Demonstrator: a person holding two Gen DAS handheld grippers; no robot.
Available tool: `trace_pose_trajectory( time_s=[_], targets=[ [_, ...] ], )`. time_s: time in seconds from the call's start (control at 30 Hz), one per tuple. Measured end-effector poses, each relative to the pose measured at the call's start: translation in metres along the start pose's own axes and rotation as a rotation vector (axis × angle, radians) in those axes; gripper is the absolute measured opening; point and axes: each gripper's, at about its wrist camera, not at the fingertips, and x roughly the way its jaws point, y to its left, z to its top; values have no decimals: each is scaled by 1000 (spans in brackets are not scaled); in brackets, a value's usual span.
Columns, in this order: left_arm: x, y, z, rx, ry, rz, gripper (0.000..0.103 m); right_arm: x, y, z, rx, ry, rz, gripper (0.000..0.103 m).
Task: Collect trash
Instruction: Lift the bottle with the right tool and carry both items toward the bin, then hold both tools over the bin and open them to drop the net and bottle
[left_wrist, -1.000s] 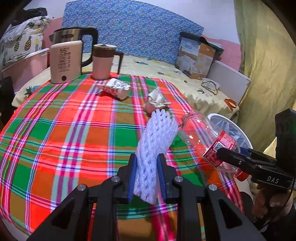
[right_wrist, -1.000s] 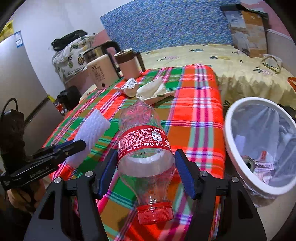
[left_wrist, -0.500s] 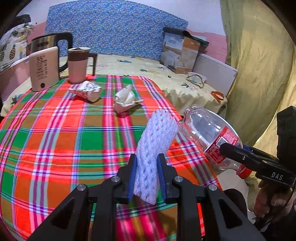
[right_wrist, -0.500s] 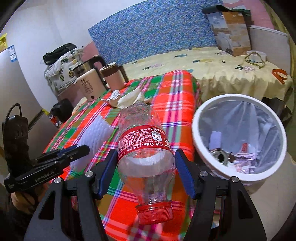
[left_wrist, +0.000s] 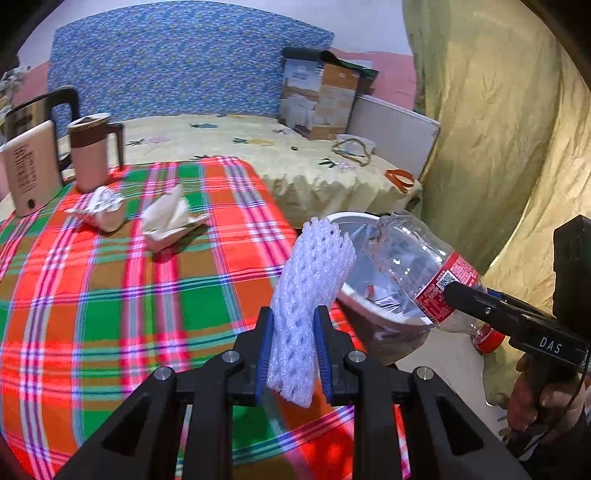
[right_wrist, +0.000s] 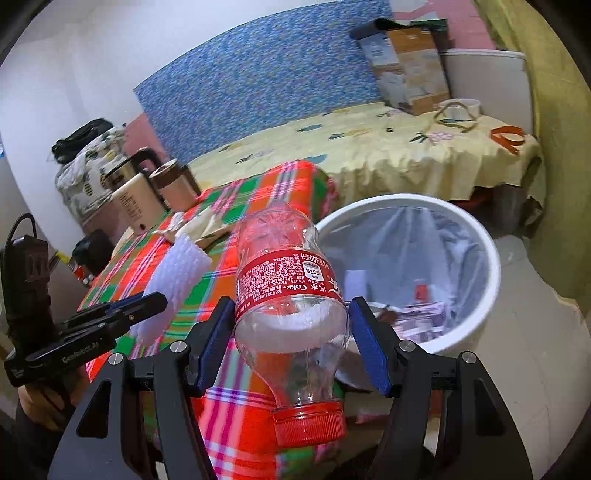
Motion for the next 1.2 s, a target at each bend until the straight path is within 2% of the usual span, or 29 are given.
trace_pose_trajectory(
  time_s=[0.6, 1.1, 1.2],
  targets=[
    [60, -61, 26, 105, 56, -83, 23, -5, -55, -2, 100, -5, -117, 65],
    [103, -76, 41, 126, 102, -107, 25, 13, -69, 6, 93, 38, -182, 65],
    [107, -77, 43, 121, 104, -113, 28, 17, -70, 7, 86, 51, -186, 65]
  ],
)
